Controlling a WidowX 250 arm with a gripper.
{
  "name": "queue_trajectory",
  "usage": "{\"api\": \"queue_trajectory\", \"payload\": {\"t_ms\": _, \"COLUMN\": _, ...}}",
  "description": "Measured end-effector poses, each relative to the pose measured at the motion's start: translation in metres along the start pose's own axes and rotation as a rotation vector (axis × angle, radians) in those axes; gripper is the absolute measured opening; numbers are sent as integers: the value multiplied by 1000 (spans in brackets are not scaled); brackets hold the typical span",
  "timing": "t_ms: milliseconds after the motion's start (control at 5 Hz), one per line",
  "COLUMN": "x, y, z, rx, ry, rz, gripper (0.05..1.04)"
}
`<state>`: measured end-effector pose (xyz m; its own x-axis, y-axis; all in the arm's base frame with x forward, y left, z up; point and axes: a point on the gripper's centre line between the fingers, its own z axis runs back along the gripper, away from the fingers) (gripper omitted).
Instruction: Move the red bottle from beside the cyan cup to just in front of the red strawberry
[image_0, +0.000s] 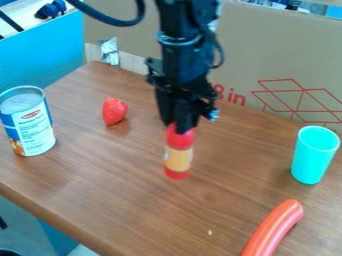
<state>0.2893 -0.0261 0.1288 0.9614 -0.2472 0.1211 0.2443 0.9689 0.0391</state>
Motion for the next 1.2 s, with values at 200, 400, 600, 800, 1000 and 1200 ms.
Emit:
{"api": "queue_trajectory", "payload": {"t_ms": 200, "x": -17, "y": 46, "z": -11, "rx": 69, "ry": 16, "rz": 81, "gripper": 361}}
{"api": "queue_trajectory", "payload": {"t_ms": 400, "x": -21, "y": 66, "z": -14, "rx": 88, "ry": -3, "rz": 98, "gripper": 361}}
{"api": "queue_trajectory", "payload": {"t_ms": 600, "x": -24, "y": 83, "z": -19, "rx": 78, "ry": -21, "rz": 125, "gripper": 361}}
{"api": "queue_trajectory", "payload": {"t_ms": 800, "x": -26, "y": 90, "z": -26, "rx": 63, "ry": 2, "rz": 148, "gripper": 360}}
{"api": "queue_trajectory", "payload": {"t_ms": 1000, "x": -28, "y": 100, "z": -27, "rx": 47, "ry": -21, "rz": 189, "gripper": 360}}
{"api": "queue_trajectory", "payload": {"t_ms": 1200, "x": -31, "y": 108, "z": -29, "rx": 2, "ry": -49, "rz": 220, "gripper": 399}}
